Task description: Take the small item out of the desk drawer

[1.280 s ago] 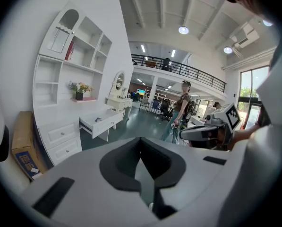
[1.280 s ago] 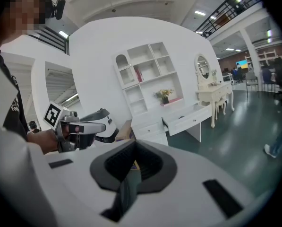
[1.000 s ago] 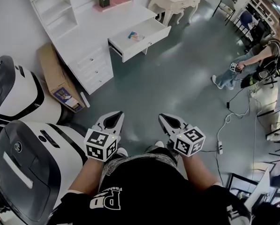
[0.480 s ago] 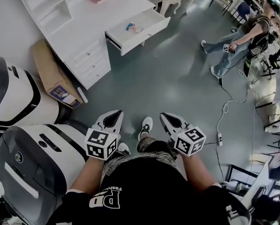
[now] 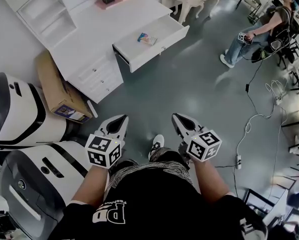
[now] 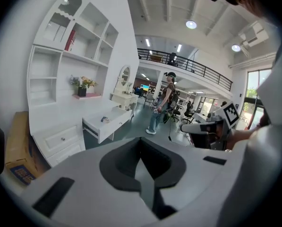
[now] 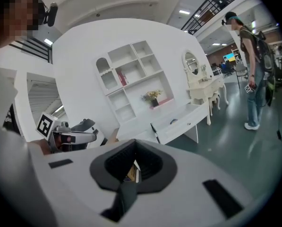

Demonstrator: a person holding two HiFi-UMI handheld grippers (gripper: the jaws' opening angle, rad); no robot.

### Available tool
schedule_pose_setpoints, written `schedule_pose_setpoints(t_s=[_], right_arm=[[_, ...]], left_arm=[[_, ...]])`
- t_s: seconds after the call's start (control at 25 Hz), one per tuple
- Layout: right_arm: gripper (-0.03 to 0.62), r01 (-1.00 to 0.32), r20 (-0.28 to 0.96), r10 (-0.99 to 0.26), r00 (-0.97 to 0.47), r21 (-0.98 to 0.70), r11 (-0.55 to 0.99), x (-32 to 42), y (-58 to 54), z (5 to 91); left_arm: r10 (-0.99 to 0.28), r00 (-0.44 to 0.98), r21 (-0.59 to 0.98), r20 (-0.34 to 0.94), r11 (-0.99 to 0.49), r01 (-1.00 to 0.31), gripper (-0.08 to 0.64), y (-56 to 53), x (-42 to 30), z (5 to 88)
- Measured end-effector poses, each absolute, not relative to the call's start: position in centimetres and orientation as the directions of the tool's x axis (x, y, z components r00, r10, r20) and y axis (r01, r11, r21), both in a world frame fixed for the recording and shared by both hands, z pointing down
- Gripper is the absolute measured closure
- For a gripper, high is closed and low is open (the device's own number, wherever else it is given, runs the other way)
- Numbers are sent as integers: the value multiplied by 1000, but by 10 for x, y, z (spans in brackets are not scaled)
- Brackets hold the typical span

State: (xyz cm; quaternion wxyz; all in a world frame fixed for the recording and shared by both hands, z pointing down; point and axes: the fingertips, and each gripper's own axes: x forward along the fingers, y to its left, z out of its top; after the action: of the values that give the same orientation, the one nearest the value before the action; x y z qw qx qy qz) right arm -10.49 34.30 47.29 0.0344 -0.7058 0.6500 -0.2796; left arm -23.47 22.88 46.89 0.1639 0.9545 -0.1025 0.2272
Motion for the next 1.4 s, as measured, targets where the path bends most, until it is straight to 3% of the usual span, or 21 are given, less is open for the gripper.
schedule_pose_setpoints(t_s=[0.12, 0.44, 1.0, 1.4], right_arm=[[583, -888, 341, -940, -27, -440, -134, -74, 330, 467], [583, -890, 340, -937, -73, -446, -92, -13, 323, 472], [583, -898, 356, -927, -121, -437, -51, 22, 283, 471], [583, -918, 417, -900, -127, -394, -53, 68, 187, 479]], left_arm=[[-116, 884, 317, 452, -906, -281, 546, 215, -197, 458], [-132, 885, 278, 447, -919, -278, 546, 208, -128, 446], [-173, 871, 249, 460, -916, -314, 546, 170, -89, 454], [-185, 879, 242, 439, -918, -314, 546, 65, -35, 457]])
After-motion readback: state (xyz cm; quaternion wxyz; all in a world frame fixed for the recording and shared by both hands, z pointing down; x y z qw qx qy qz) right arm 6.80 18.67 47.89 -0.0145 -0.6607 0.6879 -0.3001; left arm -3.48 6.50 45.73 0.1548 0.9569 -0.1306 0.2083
